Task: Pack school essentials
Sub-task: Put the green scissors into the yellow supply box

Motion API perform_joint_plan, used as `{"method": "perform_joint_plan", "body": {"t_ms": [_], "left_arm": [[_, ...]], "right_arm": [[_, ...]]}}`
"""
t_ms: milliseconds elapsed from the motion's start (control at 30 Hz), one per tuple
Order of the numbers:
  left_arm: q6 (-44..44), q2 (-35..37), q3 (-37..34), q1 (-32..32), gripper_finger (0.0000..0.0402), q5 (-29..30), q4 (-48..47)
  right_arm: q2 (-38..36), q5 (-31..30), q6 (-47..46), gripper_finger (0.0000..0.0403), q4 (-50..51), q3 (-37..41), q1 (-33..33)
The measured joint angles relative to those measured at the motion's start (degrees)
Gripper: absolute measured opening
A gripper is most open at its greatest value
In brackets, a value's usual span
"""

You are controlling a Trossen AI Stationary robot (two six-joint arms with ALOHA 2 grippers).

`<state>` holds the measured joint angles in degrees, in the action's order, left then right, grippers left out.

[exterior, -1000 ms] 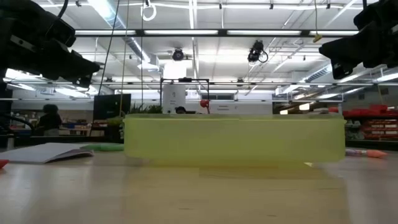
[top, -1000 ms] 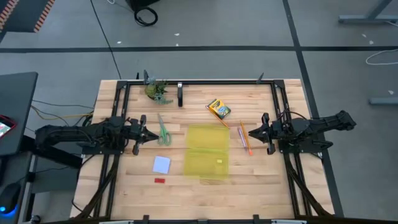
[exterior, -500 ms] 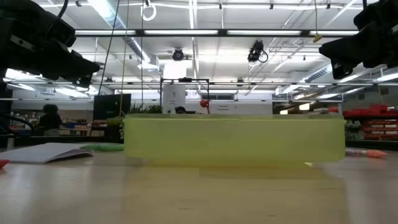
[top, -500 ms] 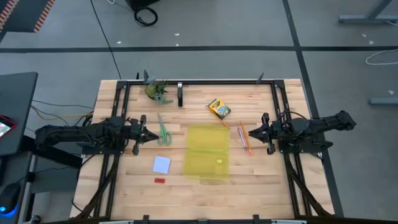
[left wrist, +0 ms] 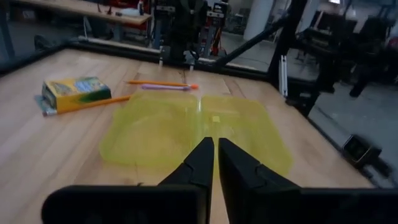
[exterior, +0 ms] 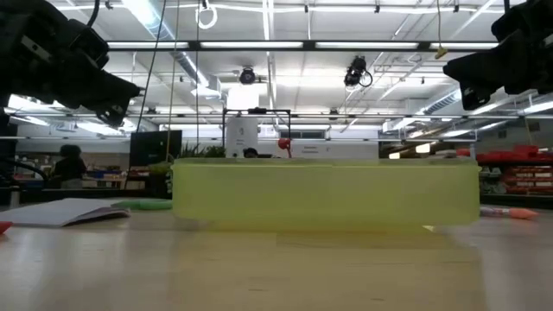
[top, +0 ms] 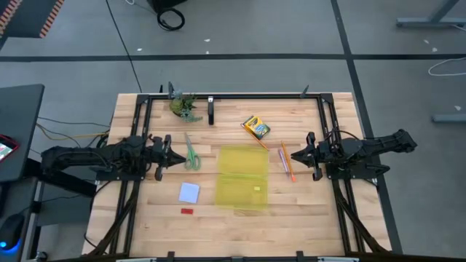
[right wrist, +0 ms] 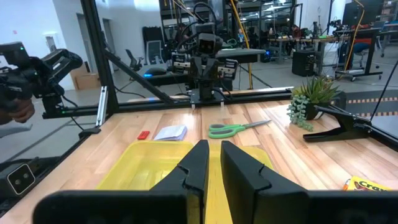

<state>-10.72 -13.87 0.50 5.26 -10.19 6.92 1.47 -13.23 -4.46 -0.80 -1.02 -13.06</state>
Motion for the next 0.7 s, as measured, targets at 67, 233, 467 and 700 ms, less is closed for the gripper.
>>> {"method": "perform_joint_plan", "body": {"t_ms": [67,233,467,700], "left_arm": [[-4.4,0.0,0.0,0.0,0.0033,0.0,0.2],[-5.1,0.0,1.9,0.2,0.0021,0.3,-2.3],[-3.8,-1.5,5.2,0.2,0.0023,7.5,-12.2],[-6.7,-6.9,5.6,0.2,0.0034,7.6,-16.1]], "right_arm": [[0.0,0.0,0.0,0.0051,0.0,0.0,0.0],[0.0,0.0,0.0,0.0051,-0.1,0.0,0.0],[0.0,0.0,0.0,0.0051,-0.1,0.0,0.0],[0.0,0.0,0.0,0.0051,-0.1,0.0,0.0]]}}
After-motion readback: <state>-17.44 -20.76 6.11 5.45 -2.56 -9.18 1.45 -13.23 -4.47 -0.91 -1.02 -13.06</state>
